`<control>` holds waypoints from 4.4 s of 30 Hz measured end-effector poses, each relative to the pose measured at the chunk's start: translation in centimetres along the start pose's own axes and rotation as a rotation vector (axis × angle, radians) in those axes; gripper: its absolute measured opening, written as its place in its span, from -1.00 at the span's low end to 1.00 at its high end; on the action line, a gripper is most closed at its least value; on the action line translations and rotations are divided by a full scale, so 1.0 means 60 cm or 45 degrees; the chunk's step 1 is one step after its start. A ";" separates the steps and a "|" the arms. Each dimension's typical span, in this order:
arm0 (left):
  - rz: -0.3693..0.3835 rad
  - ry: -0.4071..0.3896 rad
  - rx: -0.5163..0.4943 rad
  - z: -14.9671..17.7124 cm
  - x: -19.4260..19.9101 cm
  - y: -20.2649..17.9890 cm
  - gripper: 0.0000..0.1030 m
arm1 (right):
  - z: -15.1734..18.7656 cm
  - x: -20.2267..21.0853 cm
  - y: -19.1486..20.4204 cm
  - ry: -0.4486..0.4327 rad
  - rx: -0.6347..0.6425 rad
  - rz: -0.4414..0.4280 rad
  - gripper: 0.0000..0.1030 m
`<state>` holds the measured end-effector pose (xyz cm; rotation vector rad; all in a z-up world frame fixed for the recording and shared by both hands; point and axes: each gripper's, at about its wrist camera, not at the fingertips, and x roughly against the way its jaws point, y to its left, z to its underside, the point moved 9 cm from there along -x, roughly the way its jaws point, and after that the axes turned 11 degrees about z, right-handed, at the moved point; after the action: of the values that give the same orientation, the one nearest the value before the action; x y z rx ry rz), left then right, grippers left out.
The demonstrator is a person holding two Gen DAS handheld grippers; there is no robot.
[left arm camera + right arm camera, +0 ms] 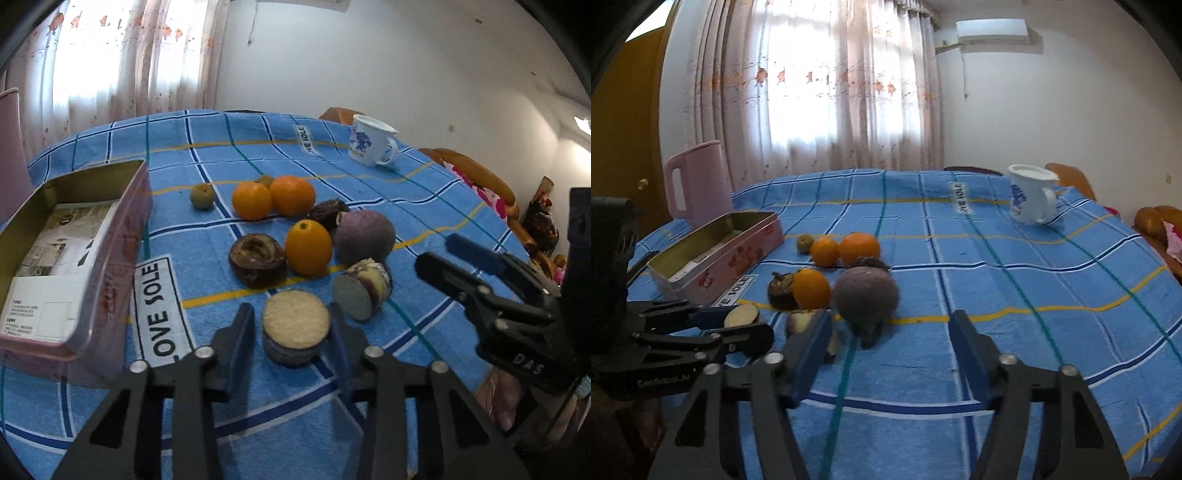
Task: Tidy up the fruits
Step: 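Grasp the tan round cake with the left gripper while the right grasps the brown cylindrical cake, then carry both cakes over the pink tin box and open both grippers, then grasp a brown round fruit with the left gripper while the right grasps the purple fruit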
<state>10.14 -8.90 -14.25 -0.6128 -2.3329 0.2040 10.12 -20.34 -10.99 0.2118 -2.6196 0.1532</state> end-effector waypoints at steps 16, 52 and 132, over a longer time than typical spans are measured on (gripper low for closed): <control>-0.017 -0.068 -0.011 -0.004 0.031 0.018 -0.30 | 0.027 -0.027 0.094 0.143 0.171 -0.120 -0.39; -0.327 -0.305 0.071 -0.080 0.168 0.179 -0.30 | -0.141 0.025 0.229 -0.181 0.294 -0.344 -0.41; -0.257 0.121 -0.171 -0.066 -0.034 0.045 0.34 | -0.029 -0.113 0.035 0.274 0.023 -0.148 0.35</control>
<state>15.12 -7.65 -13.36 -0.4371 -2.3102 -0.0739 16.42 -17.18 -12.97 0.3337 -2.3861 0.1509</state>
